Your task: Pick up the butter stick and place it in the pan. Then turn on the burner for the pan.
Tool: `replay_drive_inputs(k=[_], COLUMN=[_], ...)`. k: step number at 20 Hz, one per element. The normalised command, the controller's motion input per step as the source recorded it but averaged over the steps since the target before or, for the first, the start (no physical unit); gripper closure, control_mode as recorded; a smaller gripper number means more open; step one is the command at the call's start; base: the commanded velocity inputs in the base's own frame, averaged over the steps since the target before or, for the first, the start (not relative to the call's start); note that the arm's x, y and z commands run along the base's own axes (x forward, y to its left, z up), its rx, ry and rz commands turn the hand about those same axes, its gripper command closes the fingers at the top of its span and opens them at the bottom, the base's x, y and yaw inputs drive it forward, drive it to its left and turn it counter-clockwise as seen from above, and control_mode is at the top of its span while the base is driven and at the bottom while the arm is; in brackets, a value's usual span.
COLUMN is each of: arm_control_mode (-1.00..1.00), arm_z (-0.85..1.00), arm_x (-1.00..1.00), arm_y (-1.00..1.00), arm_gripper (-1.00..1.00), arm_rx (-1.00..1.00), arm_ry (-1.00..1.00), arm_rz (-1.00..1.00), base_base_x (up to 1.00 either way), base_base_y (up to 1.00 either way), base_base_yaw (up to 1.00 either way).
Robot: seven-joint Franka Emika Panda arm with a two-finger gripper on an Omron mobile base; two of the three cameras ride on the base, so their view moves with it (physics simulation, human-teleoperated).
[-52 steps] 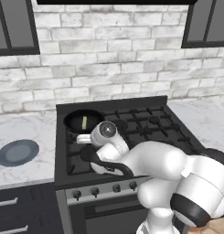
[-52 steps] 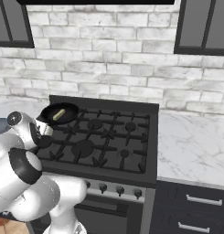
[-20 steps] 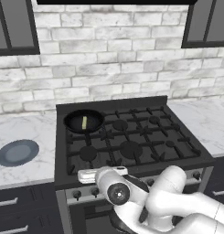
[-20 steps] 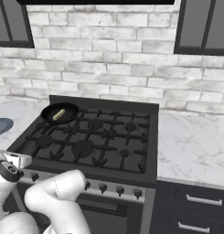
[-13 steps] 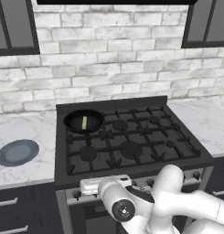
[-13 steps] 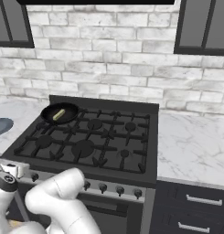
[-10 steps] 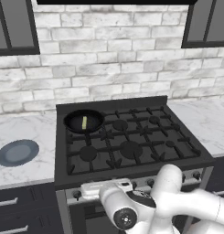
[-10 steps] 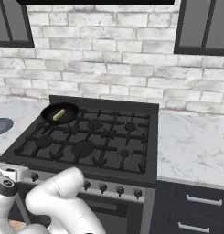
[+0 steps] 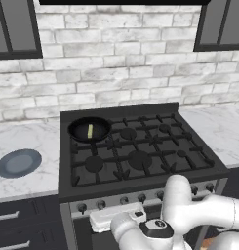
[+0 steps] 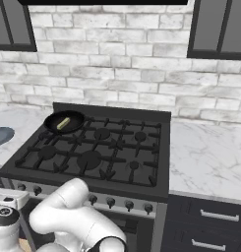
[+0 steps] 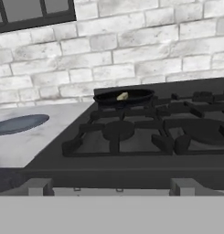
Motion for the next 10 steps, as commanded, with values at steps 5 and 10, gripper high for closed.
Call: replay_drive_inputs(k=[5, 10], arm_control_mode=[-1.00, -1.00], arm_z=[-0.09, -0.10], arm_x=[0.00, 0.01], arm_y=[0.00, -0.13], arm_gripper=[-1.00, -1.00], arm_rx=[0.00, 0.00], arm_ry=[-0.06, -0.03], arm_rz=[0.00, 0.00], base_base_x=[0.00, 0.00], base_base_y=[0.00, 0.00], base_base_yaw=[0.00, 0.00])
